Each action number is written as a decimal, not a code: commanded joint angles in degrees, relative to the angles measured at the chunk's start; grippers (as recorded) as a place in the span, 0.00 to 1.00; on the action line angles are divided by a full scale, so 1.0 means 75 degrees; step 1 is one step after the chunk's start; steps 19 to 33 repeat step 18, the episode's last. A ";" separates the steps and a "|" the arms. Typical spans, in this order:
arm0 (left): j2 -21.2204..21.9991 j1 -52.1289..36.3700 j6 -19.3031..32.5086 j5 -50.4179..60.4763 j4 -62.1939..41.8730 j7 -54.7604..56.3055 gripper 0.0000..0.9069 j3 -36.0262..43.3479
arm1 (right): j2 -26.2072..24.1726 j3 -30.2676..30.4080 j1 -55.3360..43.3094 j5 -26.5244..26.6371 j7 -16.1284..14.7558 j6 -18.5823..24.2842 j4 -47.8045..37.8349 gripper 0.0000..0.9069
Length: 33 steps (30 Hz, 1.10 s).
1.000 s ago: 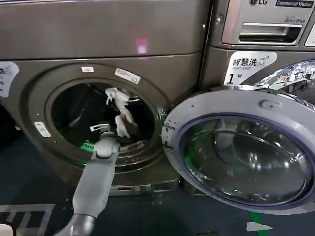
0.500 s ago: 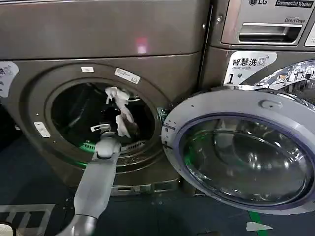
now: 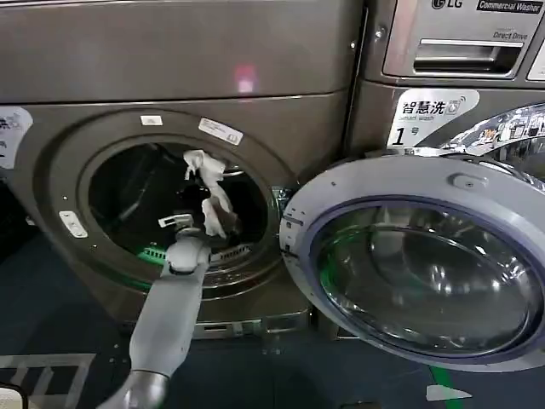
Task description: Grasp the clothes from the dryer.
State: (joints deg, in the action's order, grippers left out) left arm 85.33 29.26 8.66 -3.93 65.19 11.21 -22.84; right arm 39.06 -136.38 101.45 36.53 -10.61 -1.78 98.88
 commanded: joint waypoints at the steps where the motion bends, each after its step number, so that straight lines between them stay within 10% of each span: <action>1: -0.0017 0.0020 0.0003 0.0003 0.0028 0.0004 0.00 0.0000 | -0.0002 0.0008 -0.0035 -0.0101 -0.0078 -0.0001 0.0035 1.00; 33: -0.0057 0.0031 -0.0022 0.0003 0.0074 0.0001 0.00 0.0021 | -0.0002 -0.0024 -0.0016 -0.0324 -0.0226 -0.0048 0.0039 1.00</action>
